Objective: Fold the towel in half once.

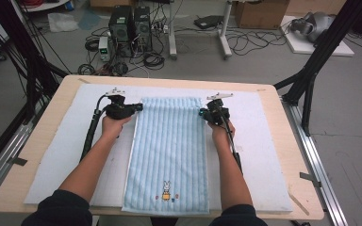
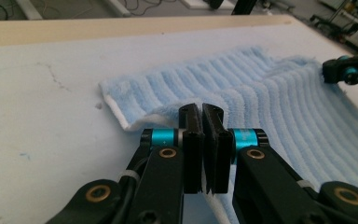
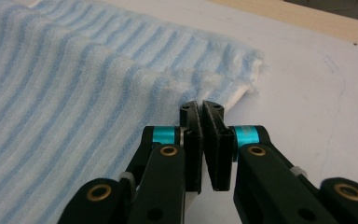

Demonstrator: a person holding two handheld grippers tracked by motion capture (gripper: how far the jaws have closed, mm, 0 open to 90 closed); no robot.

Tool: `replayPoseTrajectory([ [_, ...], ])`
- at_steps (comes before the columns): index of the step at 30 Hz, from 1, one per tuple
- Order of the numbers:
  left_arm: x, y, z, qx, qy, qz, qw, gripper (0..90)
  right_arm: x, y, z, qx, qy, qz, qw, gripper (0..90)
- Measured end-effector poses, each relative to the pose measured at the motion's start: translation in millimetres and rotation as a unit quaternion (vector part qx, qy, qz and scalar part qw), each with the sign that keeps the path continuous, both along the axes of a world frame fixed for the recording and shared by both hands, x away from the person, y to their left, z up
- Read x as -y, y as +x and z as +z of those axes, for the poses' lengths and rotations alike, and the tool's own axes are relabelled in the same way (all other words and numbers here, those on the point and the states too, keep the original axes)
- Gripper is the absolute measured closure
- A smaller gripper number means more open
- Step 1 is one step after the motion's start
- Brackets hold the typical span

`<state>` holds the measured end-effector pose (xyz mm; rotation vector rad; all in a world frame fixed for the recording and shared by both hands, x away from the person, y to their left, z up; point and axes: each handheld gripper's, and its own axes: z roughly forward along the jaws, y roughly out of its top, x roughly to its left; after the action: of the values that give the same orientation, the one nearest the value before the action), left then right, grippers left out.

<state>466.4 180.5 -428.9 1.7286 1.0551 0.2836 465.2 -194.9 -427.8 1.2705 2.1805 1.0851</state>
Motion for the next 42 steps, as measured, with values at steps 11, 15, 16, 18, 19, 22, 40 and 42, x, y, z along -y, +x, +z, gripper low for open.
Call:
replayPoseTrajectory([
  [11,-6.7,-27.7,7.0,0.015,0.011,-0.042,0.9989,86.1,4.1,-25.5,8.6,0.006,0.048,0.035,0.9982,86.2],
  [15,-9.4,-37.4,7.4,0.024,0.003,-0.044,0.9987,86.1,6.6,-36.8,10.8,0.008,0.044,0.041,0.9982,86.1],
  [16,-10.4,-39.6,7.2,0.024,-0.001,-0.044,0.9987,86.1,8.0,-39.5,11.0,0.009,0.044,0.042,0.9981,86.1],
  [18,-12.4,-44.6,7.0,0.023,-0.005,-0.049,0.9985,86.1,10.4,-45.6,9.8,0.01,0.054,0.046,0.9974,86.1],
  [19,-13.3,-48.0,6.4,0.026,-0.008,-0.052,0.9982,86.1,10.8,-49.0,9.0,0.011,0.054,0.048,0.9973,86.1],
  [22,-14.9,-58.4,5.6,0.026,-0.003,-0.065,0.9975,86.1,11.2,-61.2,6.5,0.01,0.055,0.056,0.9968,86.1],
  [40,-20.3,-111.6,-13.7,0.028,0.007,-0.094,0.9952,86.0,10.9,-120.2,-1.7,0.008,0.025,0.105,0.9941,85.0],
  [42,-20.6,-114.2,-15.5,0.022,0.012,-0.092,0.9955,85.2,11.1,-122.1,-3.7,0.01,0.016,0.103,0.9945,81.4],
])
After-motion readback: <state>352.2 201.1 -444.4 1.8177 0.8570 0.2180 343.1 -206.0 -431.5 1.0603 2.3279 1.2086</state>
